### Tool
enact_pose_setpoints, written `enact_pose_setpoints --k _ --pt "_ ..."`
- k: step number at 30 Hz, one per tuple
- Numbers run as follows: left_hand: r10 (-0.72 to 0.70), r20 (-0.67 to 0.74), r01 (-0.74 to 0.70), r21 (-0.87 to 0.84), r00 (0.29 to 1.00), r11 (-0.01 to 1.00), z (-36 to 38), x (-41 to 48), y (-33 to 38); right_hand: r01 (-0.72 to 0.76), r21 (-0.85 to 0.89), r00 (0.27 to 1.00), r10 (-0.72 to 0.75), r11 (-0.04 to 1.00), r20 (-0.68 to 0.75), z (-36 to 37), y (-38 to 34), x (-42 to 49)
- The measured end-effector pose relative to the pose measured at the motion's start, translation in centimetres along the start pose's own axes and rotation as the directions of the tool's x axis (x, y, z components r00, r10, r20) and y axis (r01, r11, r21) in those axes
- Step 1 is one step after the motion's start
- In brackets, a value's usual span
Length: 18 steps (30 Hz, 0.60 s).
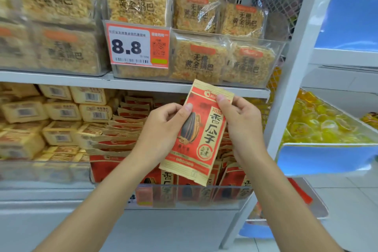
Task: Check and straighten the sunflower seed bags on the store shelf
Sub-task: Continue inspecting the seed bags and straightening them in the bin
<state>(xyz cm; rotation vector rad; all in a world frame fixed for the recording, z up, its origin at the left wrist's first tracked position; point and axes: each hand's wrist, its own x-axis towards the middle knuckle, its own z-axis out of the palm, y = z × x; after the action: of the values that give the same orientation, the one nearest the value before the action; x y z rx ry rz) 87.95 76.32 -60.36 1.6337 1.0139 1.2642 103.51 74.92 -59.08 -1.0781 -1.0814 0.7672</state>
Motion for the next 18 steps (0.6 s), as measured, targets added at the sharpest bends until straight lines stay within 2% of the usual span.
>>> enact_pose_setpoints --k 2,5,10,14,18 --pt "0.050 -0.093 -0.046 0.048 0.994 0.998 -0.2 0.1 -0.3 -0.085 0.015 0.991 0.083 0.996 0.106 0.2 -0.2 -0.4" --pt "0.059 -0.210 -0.064 -0.017 0.976 0.998 -0.3 0.2 -0.1 -0.124 -0.064 0.953 0.137 0.990 0.270 0.1 -0.7 -1.5" --pt "0.046 -0.212 -0.064 -0.079 0.976 0.995 0.5 -0.3 0.3 -0.107 -0.036 0.947 0.113 0.994 0.300 -0.9 -1.1 -2.0" --pt "0.029 -0.314 -0.061 -0.093 0.949 0.994 1.0 -0.5 0.4 -0.149 -0.147 0.845 0.203 0.978 0.495 -1.5 -1.5 -3.0" --pt "0.030 -0.304 -0.053 -0.070 0.952 0.996 1.4 -0.7 0.3 -0.088 -0.174 0.878 0.159 0.981 0.451 -1.6 -1.2 -3.6"
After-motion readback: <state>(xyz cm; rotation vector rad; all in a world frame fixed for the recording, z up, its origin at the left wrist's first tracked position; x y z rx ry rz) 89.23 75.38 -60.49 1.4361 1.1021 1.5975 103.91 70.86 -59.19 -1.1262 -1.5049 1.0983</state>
